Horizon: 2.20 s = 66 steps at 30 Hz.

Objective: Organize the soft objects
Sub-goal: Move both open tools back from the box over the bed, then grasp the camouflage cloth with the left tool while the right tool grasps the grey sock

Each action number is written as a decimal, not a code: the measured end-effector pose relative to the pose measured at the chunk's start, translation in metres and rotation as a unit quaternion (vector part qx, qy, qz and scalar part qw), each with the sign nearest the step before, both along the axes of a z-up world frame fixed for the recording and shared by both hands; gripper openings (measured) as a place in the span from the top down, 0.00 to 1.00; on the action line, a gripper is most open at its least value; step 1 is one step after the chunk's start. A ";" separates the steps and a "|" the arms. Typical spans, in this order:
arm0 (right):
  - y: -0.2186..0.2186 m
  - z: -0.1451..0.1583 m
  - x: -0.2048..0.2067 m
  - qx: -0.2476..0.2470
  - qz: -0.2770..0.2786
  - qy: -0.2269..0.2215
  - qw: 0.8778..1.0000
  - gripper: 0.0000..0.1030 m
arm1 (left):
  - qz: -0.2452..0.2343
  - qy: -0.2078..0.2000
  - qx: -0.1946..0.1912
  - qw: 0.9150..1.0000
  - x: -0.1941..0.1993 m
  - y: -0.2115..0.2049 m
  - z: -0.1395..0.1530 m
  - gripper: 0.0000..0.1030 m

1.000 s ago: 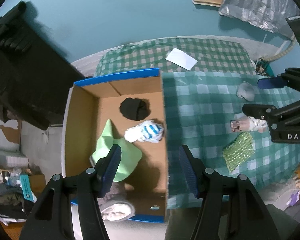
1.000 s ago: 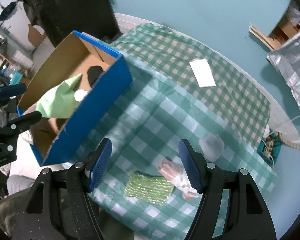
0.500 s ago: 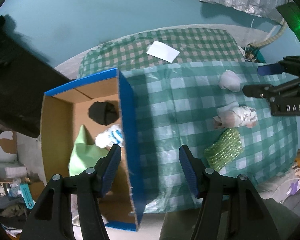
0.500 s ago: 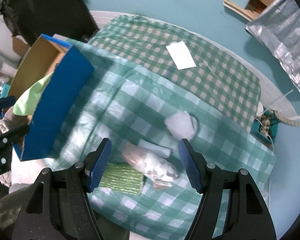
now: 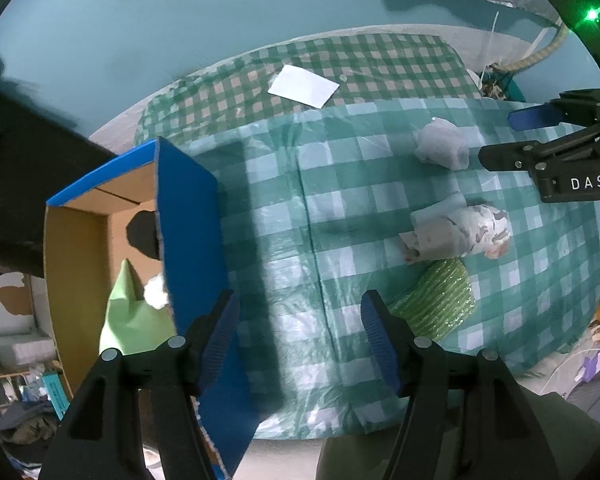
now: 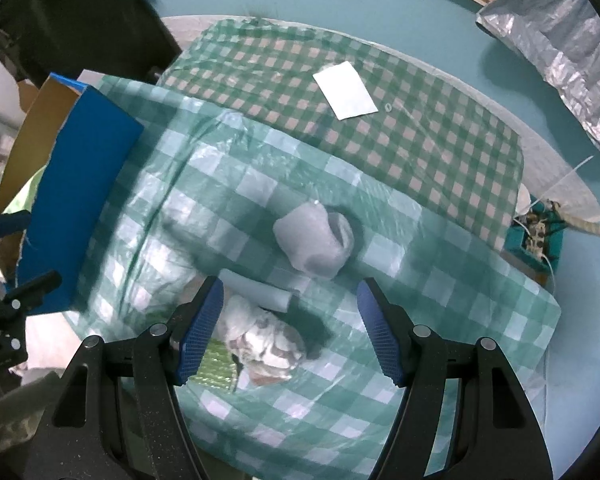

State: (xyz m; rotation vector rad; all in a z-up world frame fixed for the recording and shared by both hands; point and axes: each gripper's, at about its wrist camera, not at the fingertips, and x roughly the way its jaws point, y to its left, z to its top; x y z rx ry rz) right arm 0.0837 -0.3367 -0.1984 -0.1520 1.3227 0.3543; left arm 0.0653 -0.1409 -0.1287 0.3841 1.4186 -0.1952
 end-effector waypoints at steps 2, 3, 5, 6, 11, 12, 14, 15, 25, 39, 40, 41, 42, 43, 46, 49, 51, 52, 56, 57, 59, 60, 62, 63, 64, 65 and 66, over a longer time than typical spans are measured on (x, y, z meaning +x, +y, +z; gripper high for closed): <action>-0.002 -0.005 0.004 0.003 0.002 0.002 1.000 0.32 | -0.001 0.003 -0.002 1.000 0.002 -0.005 -0.005 0.37; -0.003 -0.008 0.007 0.004 0.003 0.002 1.000 0.32 | -0.002 0.005 -0.003 1.000 0.003 -0.007 -0.008 0.37; -0.004 -0.013 0.012 0.005 0.004 0.003 1.000 0.32 | -0.003 0.009 -0.005 1.000 0.005 -0.011 -0.013 0.36; -0.004 -0.017 0.016 0.005 0.004 0.004 1.000 0.32 | -0.005 0.011 -0.005 1.000 0.006 -0.013 -0.016 0.32; -0.001 -0.034 0.029 -0.002 0.009 0.010 1.000 0.32 | -0.014 0.018 -0.010 1.000 0.011 -0.024 -0.031 0.31; 0.000 -0.038 0.031 -0.003 0.012 0.011 1.000 0.32 | -0.016 0.020 -0.009 1.000 0.012 -0.026 -0.034 0.31; 0.003 -0.045 0.034 -0.008 0.020 0.013 1.000 0.32 | -0.018 0.020 -0.005 1.000 0.014 -0.030 -0.040 0.31; 0.005 -0.049 0.036 -0.012 0.025 0.014 1.000 0.32 | -0.019 0.020 -0.005 1.000 0.016 -0.031 -0.042 0.31; 0.018 -0.073 0.046 -0.048 0.055 0.008 0.997 0.32 | -0.021 0.039 -0.031 0.999 0.025 -0.038 -0.061 0.31; 0.009 -0.076 0.040 -0.047 0.035 0.017 0.998 0.69 | -0.072 0.040 -0.046 0.996 0.018 -0.059 -0.055 0.27; 0.003 -0.075 0.038 -0.045 0.024 0.019 0.999 0.69 | -0.081 0.040 -0.047 0.995 0.016 -0.062 -0.055 0.27; -0.002 -0.075 0.036 -0.042 0.016 0.021 0.999 0.71 | -0.089 0.040 -0.046 0.994 0.016 -0.064 -0.054 0.27; -0.007 -0.075 0.034 -0.039 0.007 0.023 0.999 0.71 | -0.100 0.040 -0.046 0.993 0.015 -0.068 -0.054 0.27; -0.014 -0.074 0.030 -0.032 -0.005 0.026 0.999 0.71 | -0.111 0.040 -0.045 0.992 0.013 -0.072 -0.054 0.27; -0.029 -0.072 0.021 -0.027 -0.027 0.027 0.999 0.71 | -0.139 0.039 -0.044 0.989 0.009 -0.081 -0.053 0.27; -0.043 -0.070 0.008 -0.020 -0.051 0.028 0.998 0.71 | -0.167 0.041 -0.044 0.984 0.006 -0.091 -0.053 0.25; -0.051 -0.070 -0.001 -0.018 -0.067 0.030 0.997 0.71 | -0.185 0.042 -0.047 0.981 0.004 -0.097 -0.053 0.25; -0.055 -0.070 -0.005 -0.017 -0.074 0.032 0.997 0.71 | -0.195 0.043 -0.048 0.979 0.003 -0.102 -0.053 0.25; -0.070 -0.070 -0.019 -0.009 -0.105 0.036 0.994 0.71 | -0.235 0.050 -0.049 0.969 -0.003 -0.115 -0.054 0.25; -0.073 -0.069 -0.022 -0.006 -0.113 0.036 0.993 0.71 | -0.246 0.051 -0.048 0.967 -0.004 -0.118 -0.055 0.25; -0.080 -0.069 -0.029 0.001 -0.130 0.039 0.991 0.71 | -0.268 0.057 -0.048 0.961 -0.008 -0.125 -0.057 0.25; -0.083 -0.068 -0.033 0.004 -0.138 0.039 0.990 0.71 | -0.277 0.060 -0.046 0.958 -0.009 -0.127 -0.059 0.23; -0.088 -0.068 -0.039 0.011 -0.151 0.041 0.988 0.71 | -0.295 0.065 -0.039 0.952 -0.012 -0.133 -0.065 0.22; -0.091 -0.068 -0.042 0.014 -0.158 0.042 0.987 0.71 | -0.302 0.066 -0.036 0.950 -0.012 -0.136 -0.069 0.22; -0.093 -0.068 -0.046 0.017 -0.164 0.043 0.985 0.71 | -0.307 0.068 -0.033 0.949 -0.013 -0.138 -0.072 0.22; -0.095 -0.068 -0.049 0.019 -0.170 0.044 0.984 0.71 | -0.309 0.070 -0.031 0.948 -0.012 -0.140 -0.075 0.22; -0.097 -0.068 -0.052 0.020 -0.175 0.045 0.983 0.71 | -0.310 0.072 -0.030 0.947 -0.012 -0.142 -0.077 0.22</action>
